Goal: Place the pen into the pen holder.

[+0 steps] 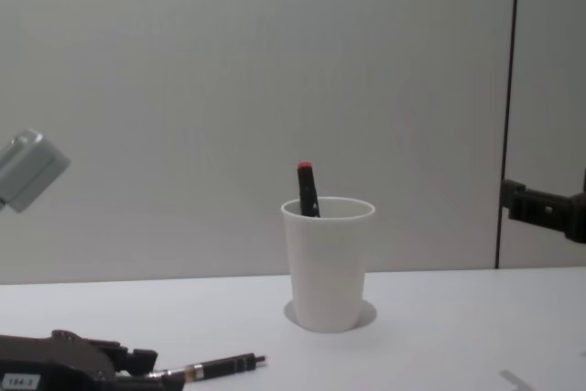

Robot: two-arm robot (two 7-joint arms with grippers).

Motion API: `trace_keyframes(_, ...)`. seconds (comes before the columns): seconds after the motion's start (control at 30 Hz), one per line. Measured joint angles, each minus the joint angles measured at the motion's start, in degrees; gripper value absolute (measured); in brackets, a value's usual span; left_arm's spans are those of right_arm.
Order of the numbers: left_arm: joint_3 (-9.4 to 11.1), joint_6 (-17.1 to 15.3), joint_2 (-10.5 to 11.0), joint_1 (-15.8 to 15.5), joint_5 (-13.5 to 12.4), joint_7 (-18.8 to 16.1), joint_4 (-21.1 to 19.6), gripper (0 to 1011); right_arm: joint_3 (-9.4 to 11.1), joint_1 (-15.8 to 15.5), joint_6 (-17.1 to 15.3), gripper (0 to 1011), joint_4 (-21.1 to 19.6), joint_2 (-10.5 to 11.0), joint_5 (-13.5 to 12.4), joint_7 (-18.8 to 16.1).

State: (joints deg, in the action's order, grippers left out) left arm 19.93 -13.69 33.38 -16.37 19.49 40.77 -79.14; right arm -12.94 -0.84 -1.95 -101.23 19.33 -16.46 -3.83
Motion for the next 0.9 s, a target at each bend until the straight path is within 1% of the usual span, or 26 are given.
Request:
trace_keyframes(0.03,0.0,0.0,0.0,0.0,0.0,0.0,0.0,538,0.0,0.0,0.0,1002,0.0,0.0,0.0,0.0)
trace_keyframes(0.1,0.0,0.0,0.0,0.0,0.0,0.0,0.0,489,0.0,0.0,0.0,1002,0.0,0.0,0.0,0.0)
trace_keyframes(0.17,0.0,0.0,0.0,0.0,0.0,0.0,0.0,408,0.0,0.0,0.0,1002,0.0,0.0,0.0,0.0)
trace_keyframes(0.23,0.0,0.0,0.0,0.0,0.0,0.0,0.0,367,0.0,0.0,0.0,1002,0.0,0.0,0.0,0.0)
trace_keyframes(0.3,0.0,-0.1,0.0,0.0,-0.1,0.0,0.0,286,0.0,0.0,0.0,1002,0.0,0.0,0.0,0.0)
trace_keyframes(0.33,0.0,-0.1,0.0,0.0,-0.1,0.0,0.0,266,0.0,0.0,0.0,1002,0.0,0.0,0.0,0.0)
trace_keyframes(0.43,0.0,-0.1,0.0,0.0,-0.1,0.0,0.1,155,0.0,0.0,0.0,1002,0.0,0.0,0.0,0.0)
trace_keyframes(0.57,0.0,-0.1,0.0,0.0,-0.1,0.0,0.1,127,0.0,0.0,0.0,1002,0.0,0.0,0.0,0.0)
trace_keyframes(0.9,0.0,-0.1,0.0,0.0,0.0,0.0,0.0,127,0.0,0.0,0.0,1002,0.0,0.0,0.0,0.0)
